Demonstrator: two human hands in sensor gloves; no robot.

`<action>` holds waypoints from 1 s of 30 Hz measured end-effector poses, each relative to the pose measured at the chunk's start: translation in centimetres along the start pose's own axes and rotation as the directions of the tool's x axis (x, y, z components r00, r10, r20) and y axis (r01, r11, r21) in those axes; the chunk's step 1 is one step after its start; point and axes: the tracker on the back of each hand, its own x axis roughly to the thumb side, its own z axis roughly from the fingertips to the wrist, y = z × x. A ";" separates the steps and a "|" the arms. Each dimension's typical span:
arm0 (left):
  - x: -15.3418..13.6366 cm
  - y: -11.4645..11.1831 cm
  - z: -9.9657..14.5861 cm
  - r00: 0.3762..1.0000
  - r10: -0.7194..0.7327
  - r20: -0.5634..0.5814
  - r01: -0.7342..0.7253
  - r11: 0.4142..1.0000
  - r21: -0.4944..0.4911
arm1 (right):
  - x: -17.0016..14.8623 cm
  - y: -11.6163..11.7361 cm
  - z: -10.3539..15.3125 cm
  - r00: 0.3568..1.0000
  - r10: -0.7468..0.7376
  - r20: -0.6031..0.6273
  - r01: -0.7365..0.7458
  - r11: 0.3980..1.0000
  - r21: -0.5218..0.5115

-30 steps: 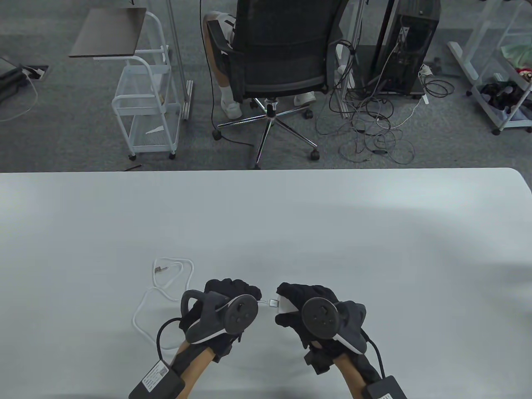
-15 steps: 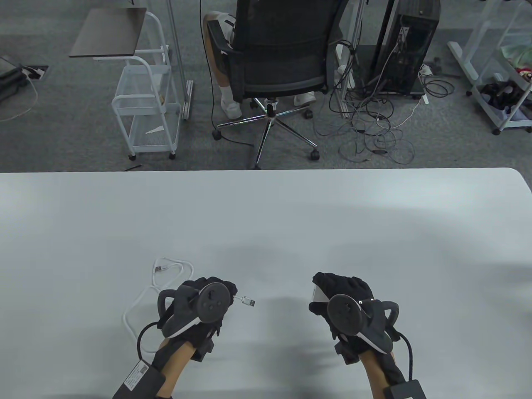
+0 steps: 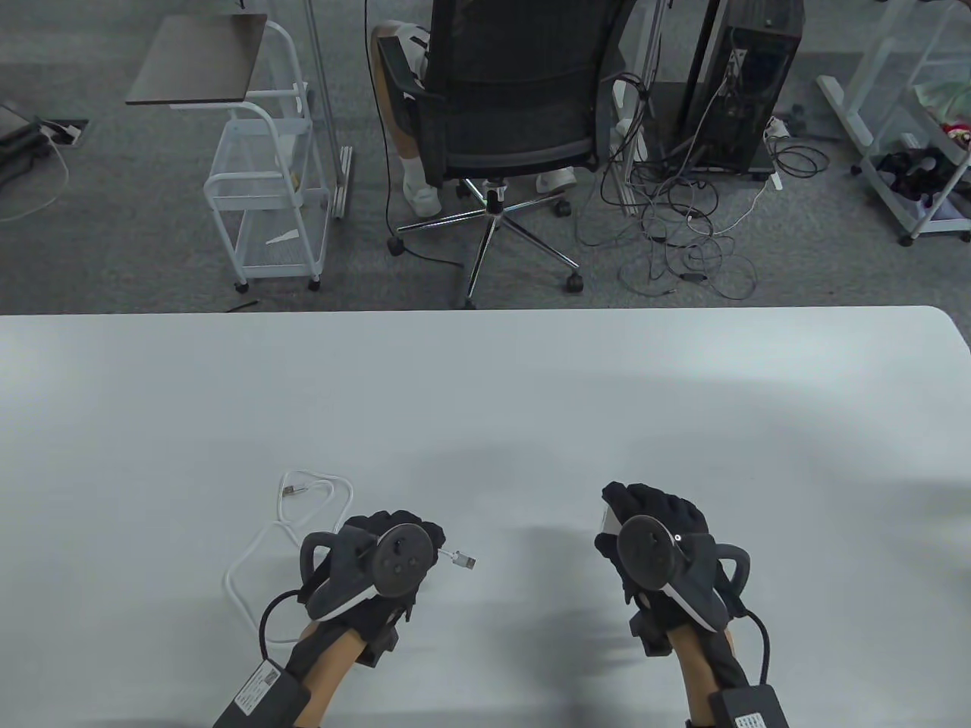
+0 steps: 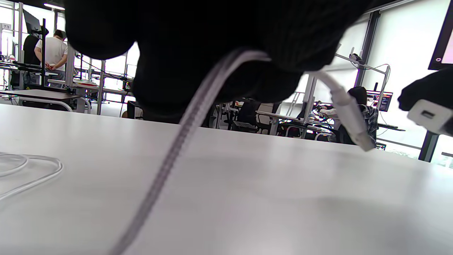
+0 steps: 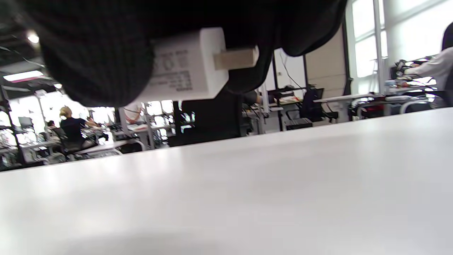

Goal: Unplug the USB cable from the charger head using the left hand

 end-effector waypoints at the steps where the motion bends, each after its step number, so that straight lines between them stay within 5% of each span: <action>1: 0.1 0.0 0.0 1.000 0.000 0.004 0.000 1.000 0.001 | -0.3 0.4 -0.2 1.000 0.016 -0.019 -0.016 0.999 0.027; 13: 1.2 -0.7 0.0 0.999 -0.031 0.043 0.032 0.999 -0.041 | -1.5 5.6 -1.0 0.967 0.239 -0.083 -0.205 0.933 0.295; 21: 1.3 -0.6 0.1 0.998 -0.042 0.053 0.045 0.998 -0.050 | -1.0 5.3 -0.9 0.972 0.226 -0.062 -0.200 0.937 0.287; 30: 1.8 -1.3 -0.1 0.994 -0.076 0.073 0.080 0.996 -0.051 | -1.0 0.4 -0.2 0.994 0.102 -0.023 -0.100 0.992 0.071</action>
